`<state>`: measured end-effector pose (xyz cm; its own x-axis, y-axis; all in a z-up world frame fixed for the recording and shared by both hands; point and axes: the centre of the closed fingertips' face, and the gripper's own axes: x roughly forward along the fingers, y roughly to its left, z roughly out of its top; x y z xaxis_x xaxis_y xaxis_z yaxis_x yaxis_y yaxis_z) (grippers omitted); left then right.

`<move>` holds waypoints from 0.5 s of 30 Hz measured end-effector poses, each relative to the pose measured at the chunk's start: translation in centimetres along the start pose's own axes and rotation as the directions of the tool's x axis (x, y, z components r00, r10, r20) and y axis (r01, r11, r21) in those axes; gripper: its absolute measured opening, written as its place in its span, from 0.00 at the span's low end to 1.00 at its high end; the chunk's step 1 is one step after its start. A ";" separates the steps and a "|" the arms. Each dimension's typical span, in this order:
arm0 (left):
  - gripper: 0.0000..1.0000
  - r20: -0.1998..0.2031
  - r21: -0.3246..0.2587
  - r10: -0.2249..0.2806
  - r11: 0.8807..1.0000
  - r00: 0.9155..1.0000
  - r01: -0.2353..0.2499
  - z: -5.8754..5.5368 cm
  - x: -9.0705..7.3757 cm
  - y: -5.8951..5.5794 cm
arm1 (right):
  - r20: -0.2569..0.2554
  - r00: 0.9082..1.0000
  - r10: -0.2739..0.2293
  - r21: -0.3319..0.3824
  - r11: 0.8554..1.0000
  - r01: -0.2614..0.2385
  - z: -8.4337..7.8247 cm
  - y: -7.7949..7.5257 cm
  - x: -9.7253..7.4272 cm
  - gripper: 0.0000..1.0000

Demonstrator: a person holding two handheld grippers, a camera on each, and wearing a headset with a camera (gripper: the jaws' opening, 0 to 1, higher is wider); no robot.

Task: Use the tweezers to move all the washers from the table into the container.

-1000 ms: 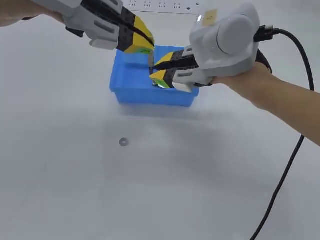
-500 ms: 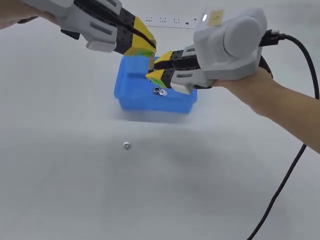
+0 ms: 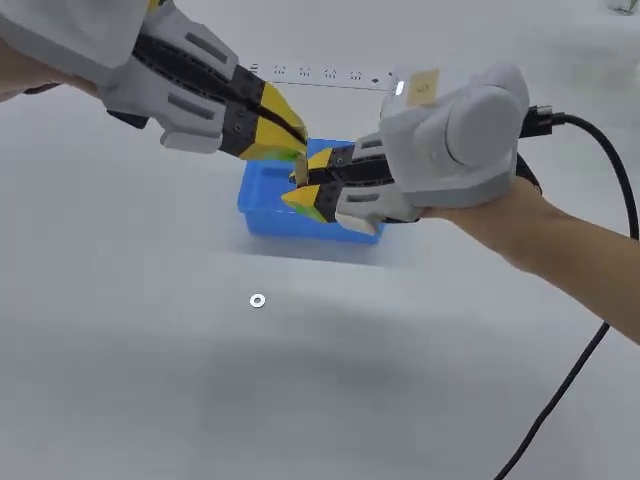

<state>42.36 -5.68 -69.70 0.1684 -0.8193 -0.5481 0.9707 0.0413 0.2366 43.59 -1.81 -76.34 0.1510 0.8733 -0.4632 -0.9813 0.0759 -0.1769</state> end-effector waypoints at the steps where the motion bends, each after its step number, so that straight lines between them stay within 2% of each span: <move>1: 0.05 0.000 -0.006 0.002 1.000 1.000 -0.002 -0.1 -0.1 -0.4 | -0.001 1.000 0.003 -0.003 1.000 -0.003 0.0 0.5 0.1 0.11; 5: 0.05 -0.011 -0.044 0.002 0.999 1.000 -0.002 -1.6 -0.7 -3.1 | -0.024 0.999 0.039 -0.018 0.999 -0.039 -0.5 3.5 1.2 0.11; 10: 0.05 -0.026 -0.106 0.006 0.994 1.000 -0.008 -3.9 -1.1 -6.3 | -0.037 0.995 0.097 0.006 0.995 -0.096 -1.6 7.1 3.3 0.11; 15: 0.05 -0.043 -0.154 0.003 0.988 0.999 -0.010 -6.1 -1.0 -7.9 | -0.076 0.988 0.134 -0.002 0.991 -0.135 -2.9 8.9 4.8 0.12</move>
<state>35.56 -1.72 -75.97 0.1788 -0.7939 -0.5812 0.9838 0.1369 0.1157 35.95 1.69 -82.67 0.0264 0.8366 -0.5472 -0.9925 -0.0435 -0.1144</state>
